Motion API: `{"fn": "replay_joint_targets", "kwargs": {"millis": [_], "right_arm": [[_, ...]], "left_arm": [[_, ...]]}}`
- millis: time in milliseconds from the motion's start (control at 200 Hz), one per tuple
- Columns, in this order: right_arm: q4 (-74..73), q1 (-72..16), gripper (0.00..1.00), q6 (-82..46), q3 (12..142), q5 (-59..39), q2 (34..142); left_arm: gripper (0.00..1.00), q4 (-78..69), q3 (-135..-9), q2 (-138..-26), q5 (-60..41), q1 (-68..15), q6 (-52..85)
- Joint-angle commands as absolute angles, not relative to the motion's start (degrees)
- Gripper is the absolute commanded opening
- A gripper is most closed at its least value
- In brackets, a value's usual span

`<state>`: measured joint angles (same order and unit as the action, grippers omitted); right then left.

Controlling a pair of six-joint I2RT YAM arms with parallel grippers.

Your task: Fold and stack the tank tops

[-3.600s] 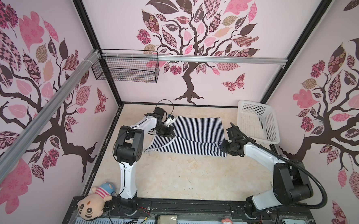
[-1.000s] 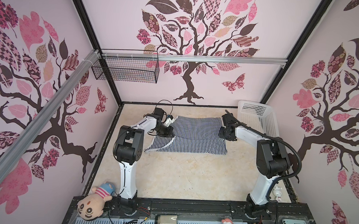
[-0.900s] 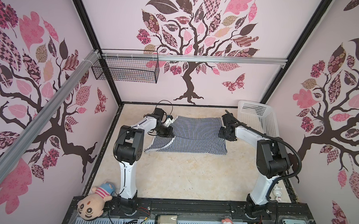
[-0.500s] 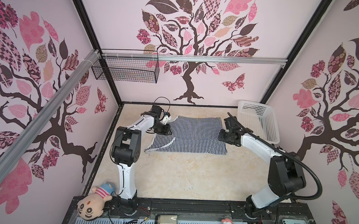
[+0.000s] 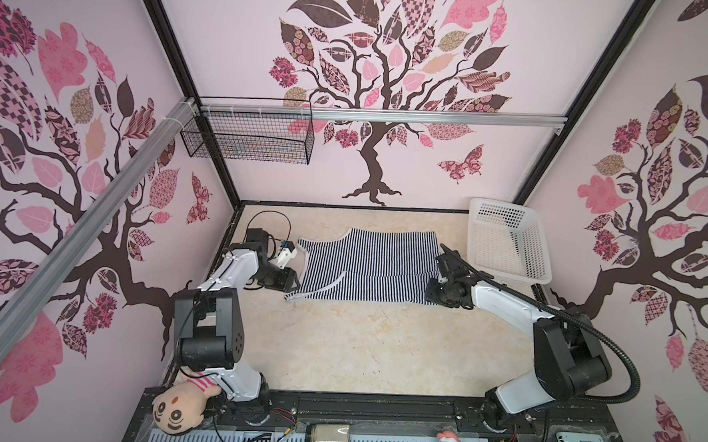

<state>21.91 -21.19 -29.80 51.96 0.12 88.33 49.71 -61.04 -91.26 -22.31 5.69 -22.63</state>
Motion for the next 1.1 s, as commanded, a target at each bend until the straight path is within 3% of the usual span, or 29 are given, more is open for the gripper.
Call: {"fn": "replay_joint_targets", "kwargs": {"millis": [0,325,620,791,1096], "right_arm": [[22.05,-21.17,0.43,-30.45,52.06,-0.21,87.19],[23.15,-21.17,0.43,-30.57,52.24,-0.07,85.44],[23.76,-21.17,0.43,-30.23,52.56,0.62,84.82],[23.25,-21.18,0.43,-30.43,52.25,0.25,84.9],[23.47,-21.16,0.44,-30.32,52.67,0.79,84.92]], "left_arm": [[0.55,47.69,-55.99,-85.86,-17.43,4.92,-28.75],[0.57,40.94,-51.43,-84.39,-9.28,3.16,-32.1],[0.58,26.77,-39.42,-75.87,1.15,-6.99,-39.64],[0.57,21.26,-38.82,-78.09,7.2,-7.5,-39.89],[0.54,19.08,-39.62,-82.57,8.06,-7.56,-41.88]]}}
